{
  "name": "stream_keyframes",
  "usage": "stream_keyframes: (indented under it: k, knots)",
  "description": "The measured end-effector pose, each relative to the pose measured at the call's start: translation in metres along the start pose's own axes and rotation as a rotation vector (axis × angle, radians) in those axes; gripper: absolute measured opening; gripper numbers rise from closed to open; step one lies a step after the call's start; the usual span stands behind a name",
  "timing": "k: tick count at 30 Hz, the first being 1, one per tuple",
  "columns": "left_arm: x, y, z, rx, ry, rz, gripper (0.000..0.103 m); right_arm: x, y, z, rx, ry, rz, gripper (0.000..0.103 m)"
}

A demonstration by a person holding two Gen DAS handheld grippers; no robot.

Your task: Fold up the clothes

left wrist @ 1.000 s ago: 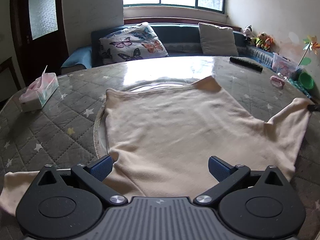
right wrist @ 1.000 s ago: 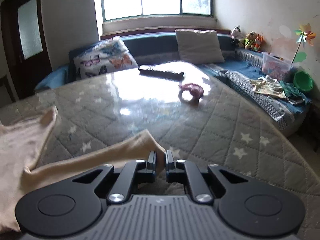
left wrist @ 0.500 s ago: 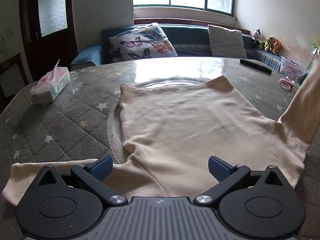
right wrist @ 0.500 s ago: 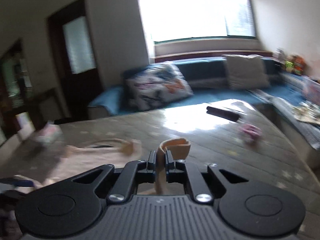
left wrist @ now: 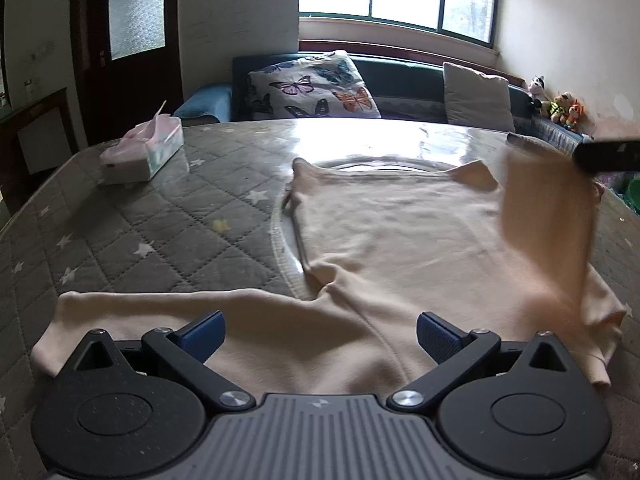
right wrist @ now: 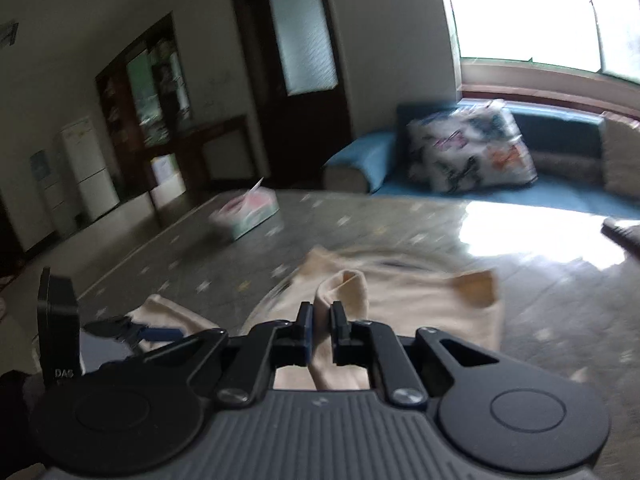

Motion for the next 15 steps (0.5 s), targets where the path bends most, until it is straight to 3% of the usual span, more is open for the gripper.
stream_keyframes:
  k: [3,6,8,10,15]
  knots:
    - [0.001,-0.001,0.002,0.000,0.004,0.006,0.103,0.006,-0.009,0.012,-0.026,0.031,0.027,0.016]
    - [0.002,0.000,0.003,0.003,0.004,0.010,0.102,0.009,-0.005,0.007,-0.012,0.044,0.028,0.022]
    - [0.001,0.002,0.000,0.018,-0.006,0.006,0.099,0.014,0.000,-0.007,0.024,0.035,0.036,0.032]
    - [0.000,0.005,-0.007,0.048,-0.026,0.000,0.090,0.022,0.003,-0.021,0.063,0.030,0.055,0.039]
    - [0.001,0.001,-0.032,0.127,-0.094,0.019,0.061,0.054,0.005,-0.060,0.157,0.029,0.144,0.041]
Point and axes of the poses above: each gripper's, at about its wrist camera, not at the fingertips, and y roughly against the way its jaws point, z to its left, x to its underside, the point moved 5 cm from there along -y, roughly the way its jaws point, and after that the axes turned 13 degrees about z, right-handed, at the moved point
